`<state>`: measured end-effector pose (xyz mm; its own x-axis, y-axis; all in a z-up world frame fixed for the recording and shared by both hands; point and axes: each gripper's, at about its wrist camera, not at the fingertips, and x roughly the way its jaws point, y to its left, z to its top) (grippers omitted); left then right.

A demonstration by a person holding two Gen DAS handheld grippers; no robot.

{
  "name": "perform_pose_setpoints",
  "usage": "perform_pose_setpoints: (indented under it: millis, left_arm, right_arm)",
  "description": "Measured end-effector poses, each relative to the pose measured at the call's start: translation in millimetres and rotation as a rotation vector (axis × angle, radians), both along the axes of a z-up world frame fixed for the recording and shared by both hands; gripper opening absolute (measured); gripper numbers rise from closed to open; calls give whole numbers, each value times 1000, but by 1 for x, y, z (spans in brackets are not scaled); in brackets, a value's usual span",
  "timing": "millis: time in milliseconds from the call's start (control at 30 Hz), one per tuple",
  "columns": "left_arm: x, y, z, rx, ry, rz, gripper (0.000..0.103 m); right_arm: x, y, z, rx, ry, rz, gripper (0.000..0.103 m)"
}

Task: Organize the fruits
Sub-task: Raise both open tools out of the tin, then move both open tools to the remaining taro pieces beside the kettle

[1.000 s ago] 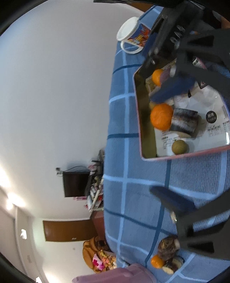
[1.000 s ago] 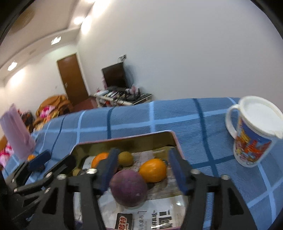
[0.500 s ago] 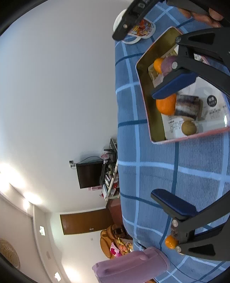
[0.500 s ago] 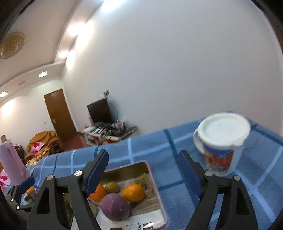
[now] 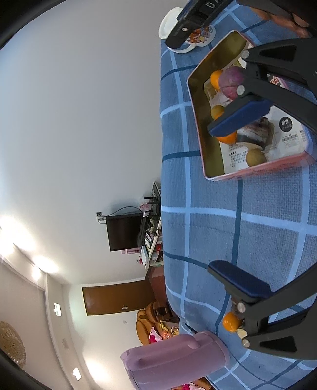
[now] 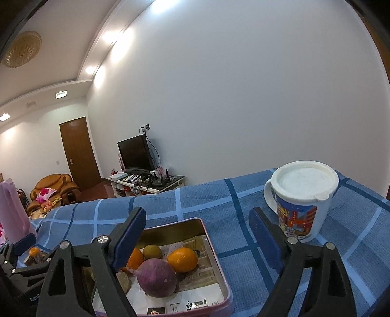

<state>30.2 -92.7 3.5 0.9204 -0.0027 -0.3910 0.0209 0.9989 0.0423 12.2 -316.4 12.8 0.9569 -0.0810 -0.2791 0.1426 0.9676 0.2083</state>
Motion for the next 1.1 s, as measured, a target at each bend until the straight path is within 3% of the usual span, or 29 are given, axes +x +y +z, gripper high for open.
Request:
perform_pose_setpoints:
  millis: [733,1100]
  left_arm:
    - [-20,24,1,-33,-2,-5,103]
    - [-29,46,1,-29,-3,-1,103]
  right_arm:
    - [-48,15,0,19,-16,-70,87]
    - [-57,35,-2,18,20,-74,87]
